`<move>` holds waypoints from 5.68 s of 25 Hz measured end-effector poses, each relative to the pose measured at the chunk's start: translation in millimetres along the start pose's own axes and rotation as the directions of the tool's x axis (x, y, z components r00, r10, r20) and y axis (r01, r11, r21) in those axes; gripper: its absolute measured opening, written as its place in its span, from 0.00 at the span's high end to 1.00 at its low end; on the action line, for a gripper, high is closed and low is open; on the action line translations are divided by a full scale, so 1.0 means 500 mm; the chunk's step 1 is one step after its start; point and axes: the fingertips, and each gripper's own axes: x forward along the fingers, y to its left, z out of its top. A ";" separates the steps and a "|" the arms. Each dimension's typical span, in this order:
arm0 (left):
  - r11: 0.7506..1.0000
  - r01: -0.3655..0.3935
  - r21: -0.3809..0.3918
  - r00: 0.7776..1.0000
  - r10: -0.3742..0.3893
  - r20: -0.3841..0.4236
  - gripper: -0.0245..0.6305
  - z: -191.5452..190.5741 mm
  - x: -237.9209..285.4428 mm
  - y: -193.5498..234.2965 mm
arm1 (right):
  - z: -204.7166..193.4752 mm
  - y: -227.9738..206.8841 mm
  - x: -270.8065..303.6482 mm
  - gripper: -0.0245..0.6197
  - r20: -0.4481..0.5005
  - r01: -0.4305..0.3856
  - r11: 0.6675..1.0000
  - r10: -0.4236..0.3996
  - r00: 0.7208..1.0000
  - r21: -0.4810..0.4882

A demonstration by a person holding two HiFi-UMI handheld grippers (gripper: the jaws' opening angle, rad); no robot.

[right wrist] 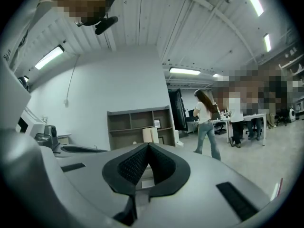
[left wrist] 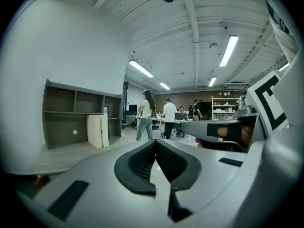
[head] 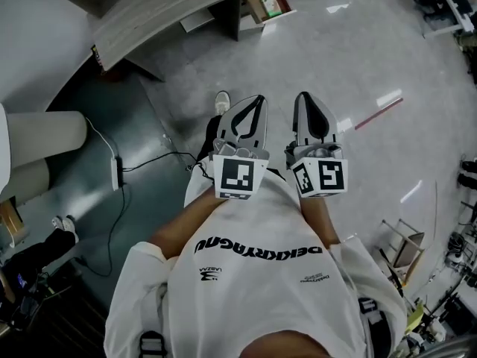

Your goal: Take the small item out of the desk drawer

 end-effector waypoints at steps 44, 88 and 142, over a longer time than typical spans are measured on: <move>0.972 0.138 -0.191 0.969 -0.172 -0.177 0.94 -0.061 0.740 0.473 | -0.064 -0.261 0.794 0.91 -0.271 0.125 0.991 -0.107 0.956 0.051; 0.966 -0.067 -0.251 0.911 -0.044 -0.410 0.94 -0.400 0.934 0.438 | -0.586 -0.507 0.982 0.30 -0.685 -0.117 0.988 0.156 0.712 0.103; 0.932 -0.193 -0.307 0.853 0.004 -0.522 0.94 -0.583 0.993 0.454 | -0.943 -0.563 1.133 0.30 -0.914 -0.303 0.952 0.168 0.370 0.052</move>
